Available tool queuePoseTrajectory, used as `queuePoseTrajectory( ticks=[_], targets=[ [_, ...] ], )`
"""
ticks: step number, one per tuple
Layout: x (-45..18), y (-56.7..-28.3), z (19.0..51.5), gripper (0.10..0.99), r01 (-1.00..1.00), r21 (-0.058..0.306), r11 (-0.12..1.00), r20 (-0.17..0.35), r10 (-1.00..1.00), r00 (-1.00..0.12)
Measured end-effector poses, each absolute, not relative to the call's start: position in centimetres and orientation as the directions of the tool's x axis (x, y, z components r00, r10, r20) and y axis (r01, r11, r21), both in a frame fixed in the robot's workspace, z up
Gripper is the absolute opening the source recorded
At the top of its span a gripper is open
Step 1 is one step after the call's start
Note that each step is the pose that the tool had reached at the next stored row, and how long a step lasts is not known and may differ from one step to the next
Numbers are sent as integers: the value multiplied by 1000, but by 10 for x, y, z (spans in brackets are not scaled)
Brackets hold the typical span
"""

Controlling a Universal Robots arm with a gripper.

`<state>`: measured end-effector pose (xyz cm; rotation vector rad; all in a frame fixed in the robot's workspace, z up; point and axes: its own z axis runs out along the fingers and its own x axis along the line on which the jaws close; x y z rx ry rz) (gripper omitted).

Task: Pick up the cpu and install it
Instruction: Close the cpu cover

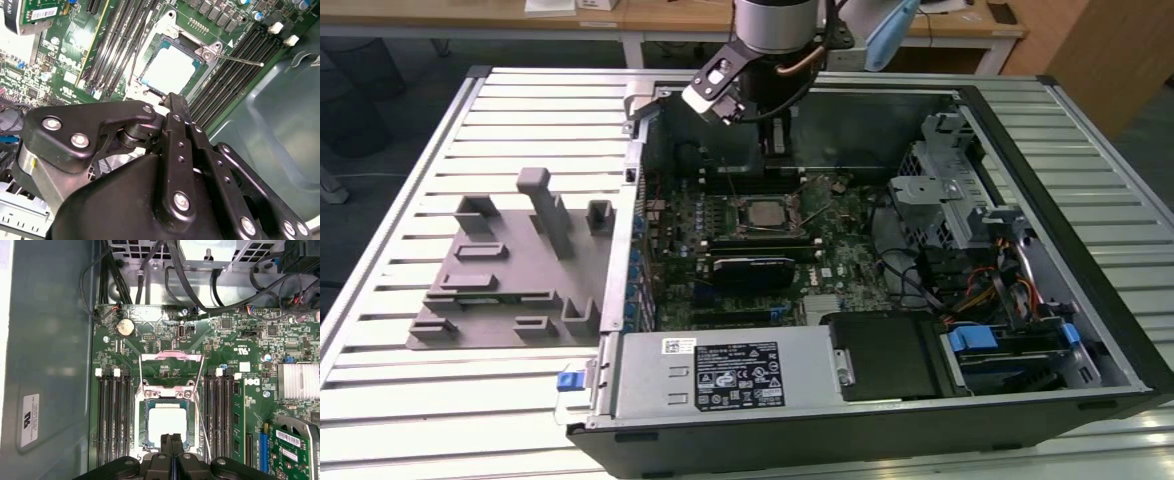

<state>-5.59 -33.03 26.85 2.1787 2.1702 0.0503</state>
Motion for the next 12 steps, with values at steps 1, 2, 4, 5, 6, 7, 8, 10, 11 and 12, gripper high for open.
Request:
queuePoseTrajectory(
  ticks=[1,2,4,5,6,7,8,10,11,12],
  targets=[
    [-56,-330,269,106,998,70,-3,-23,1000,5],
    [-56,-330,269,106,998,70,-3,-23,1000,5],
    [-56,-330,269,106,998,70,-3,-23,1000,5],
    [-56,-330,269,106,998,70,-3,-23,1000,5],
    [-56,-330,269,106,998,70,-3,-23,1000,5],
    [-55,-330,269,106,998,70,-3,-23,1000,5],
    [-54,-330,269,106,998,70,-3,-24,1000,5],
    [-50,-330,269,106,998,70,-3,-23,1000,5],
    [-49,-330,269,106,998,70,-3,-23,1000,5],
    [-47,-330,269,106,998,70,-3,-23,1000,5]
  ],
)
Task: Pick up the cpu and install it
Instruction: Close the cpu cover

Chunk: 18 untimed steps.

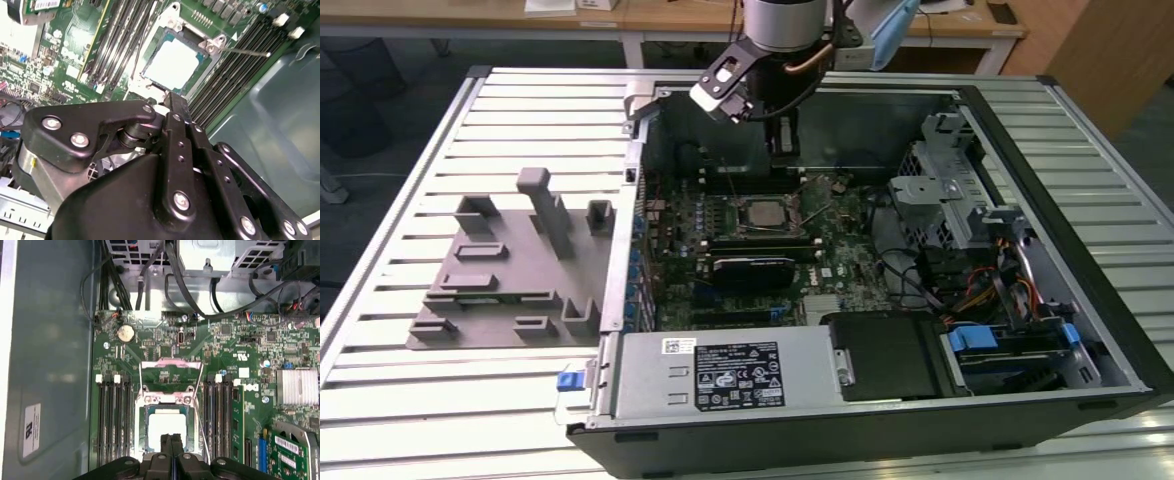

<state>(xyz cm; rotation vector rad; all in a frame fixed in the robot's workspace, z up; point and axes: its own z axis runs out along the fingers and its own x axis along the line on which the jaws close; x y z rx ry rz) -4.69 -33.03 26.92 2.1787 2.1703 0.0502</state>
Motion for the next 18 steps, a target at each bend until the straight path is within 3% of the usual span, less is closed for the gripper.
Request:
queuePoseTrajectory(
  ticks=[18],
  targets=[
    [6,-330,269,106,998,69,-3,-23,1000,5]
  ],
)
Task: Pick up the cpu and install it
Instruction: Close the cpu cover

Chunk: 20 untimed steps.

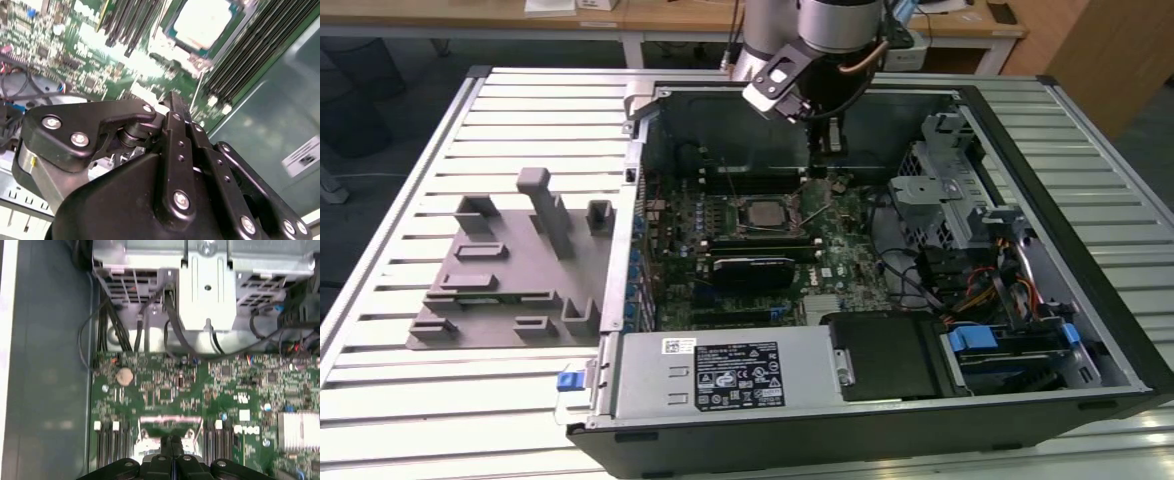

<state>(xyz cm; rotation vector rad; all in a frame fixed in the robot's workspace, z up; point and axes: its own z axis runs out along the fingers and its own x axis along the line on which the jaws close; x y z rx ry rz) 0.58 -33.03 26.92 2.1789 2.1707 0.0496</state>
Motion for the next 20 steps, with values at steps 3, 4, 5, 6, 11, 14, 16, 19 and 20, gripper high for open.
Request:
queuePoseTrajectory(
  ticks=[3,4,5,6,11,14,16,19,20],
  targets=[
    [16,-330,269,106,998,69,-3,-23,1000,5],
    [19,-330,269,106,998,69,-3,-23,1000,5],
    [23,-330,269,106,998,69,-3,-23,1000,5],
    [26,-330,269,106,998,69,-3,-23,1000,5],
    [38,-330,268,106,998,67,-3,-23,1000,5],
    [40,-330,264,106,998,63,-3,-23,1000,5],
    [41,-330,260,106,998,61,-3,-23,1000,4],
    [41,-330,255,106,998,59,-3,-23,1000,4],
    [41,-330,253,106,998,58,-3,-24,1000,4]
  ],
)
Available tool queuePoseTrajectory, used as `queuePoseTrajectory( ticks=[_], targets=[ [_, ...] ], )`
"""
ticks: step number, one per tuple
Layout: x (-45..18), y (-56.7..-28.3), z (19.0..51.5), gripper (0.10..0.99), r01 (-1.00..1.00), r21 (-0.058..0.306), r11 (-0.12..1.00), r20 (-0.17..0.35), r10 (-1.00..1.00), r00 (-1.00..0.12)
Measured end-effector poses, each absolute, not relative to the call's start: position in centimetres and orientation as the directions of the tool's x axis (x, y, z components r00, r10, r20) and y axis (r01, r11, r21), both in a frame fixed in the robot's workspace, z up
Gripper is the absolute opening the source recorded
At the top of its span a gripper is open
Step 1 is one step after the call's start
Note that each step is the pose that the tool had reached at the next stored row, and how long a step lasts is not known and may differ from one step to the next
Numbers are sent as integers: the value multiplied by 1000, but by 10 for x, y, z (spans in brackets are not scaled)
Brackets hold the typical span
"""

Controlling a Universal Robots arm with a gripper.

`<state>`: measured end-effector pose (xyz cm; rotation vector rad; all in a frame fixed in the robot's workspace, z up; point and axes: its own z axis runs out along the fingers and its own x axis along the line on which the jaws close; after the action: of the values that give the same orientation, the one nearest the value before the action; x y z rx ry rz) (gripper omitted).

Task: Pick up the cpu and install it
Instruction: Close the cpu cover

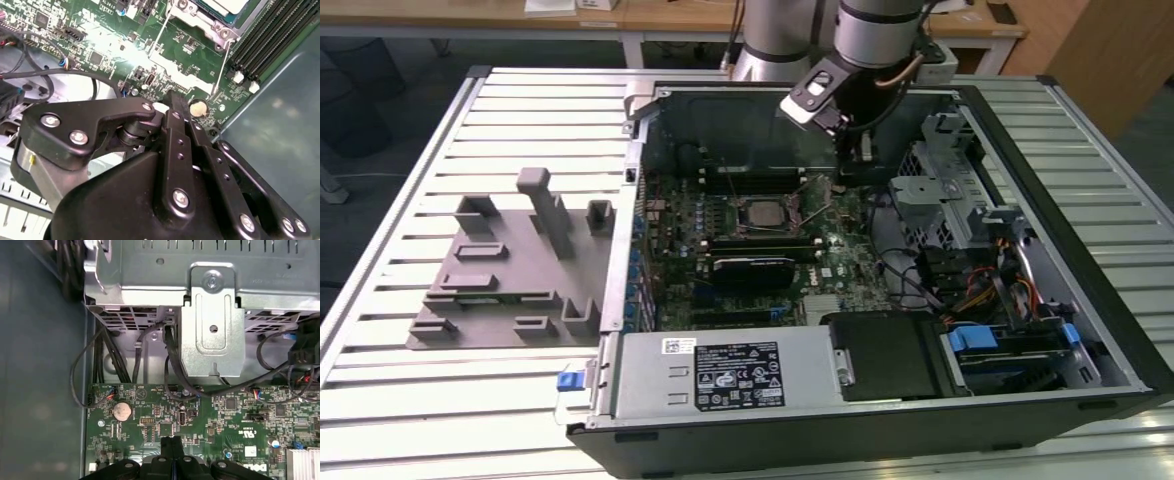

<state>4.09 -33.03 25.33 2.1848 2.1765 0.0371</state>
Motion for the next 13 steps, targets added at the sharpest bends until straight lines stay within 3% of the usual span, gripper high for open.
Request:
queuePoseTrajectory(
  ticks=[13],
  targets=[
    [41,-330,242,106,999,51,-3,-24,1000,4]
  ],
)
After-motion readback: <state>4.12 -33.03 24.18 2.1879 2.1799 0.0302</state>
